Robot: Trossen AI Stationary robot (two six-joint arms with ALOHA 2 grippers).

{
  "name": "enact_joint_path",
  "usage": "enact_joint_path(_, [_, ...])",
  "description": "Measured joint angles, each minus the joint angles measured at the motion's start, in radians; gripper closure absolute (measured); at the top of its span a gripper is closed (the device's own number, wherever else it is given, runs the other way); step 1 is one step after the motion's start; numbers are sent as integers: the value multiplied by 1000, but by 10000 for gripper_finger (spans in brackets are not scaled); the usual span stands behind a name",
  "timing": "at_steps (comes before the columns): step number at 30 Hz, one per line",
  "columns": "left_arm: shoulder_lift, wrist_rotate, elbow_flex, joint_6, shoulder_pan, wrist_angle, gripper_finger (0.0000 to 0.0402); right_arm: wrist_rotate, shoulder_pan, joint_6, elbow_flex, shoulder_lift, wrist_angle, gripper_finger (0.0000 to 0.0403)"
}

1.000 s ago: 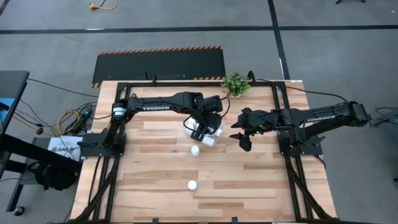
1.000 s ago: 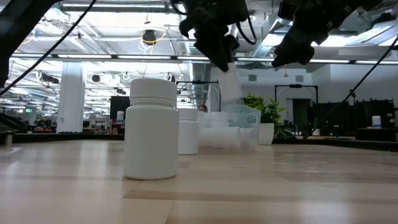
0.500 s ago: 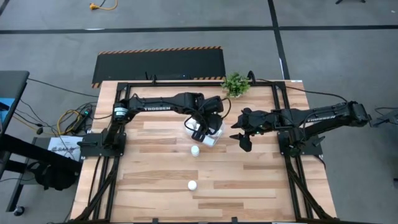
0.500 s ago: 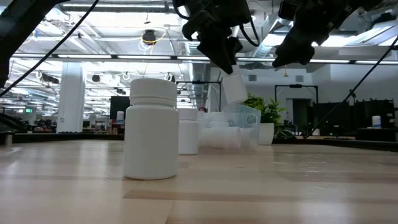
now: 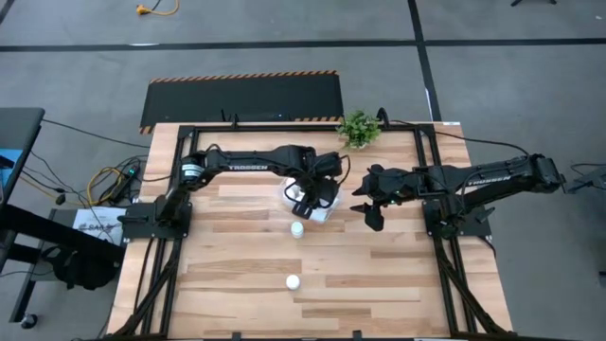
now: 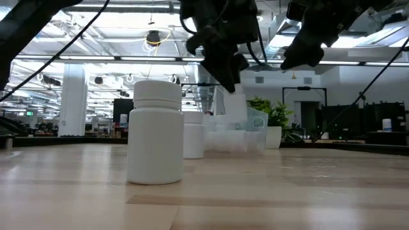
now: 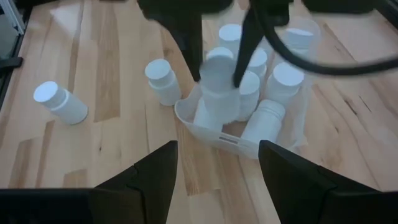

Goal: Pick and place pill bottles into a basket
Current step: Put the middle white pill bottle into the bin

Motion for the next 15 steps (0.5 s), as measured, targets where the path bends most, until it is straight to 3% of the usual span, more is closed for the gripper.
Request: enact_joint_path(15, [29, -13, 0, 2, 18, 5, 249, 0, 0, -16, 0, 0, -7, 184])
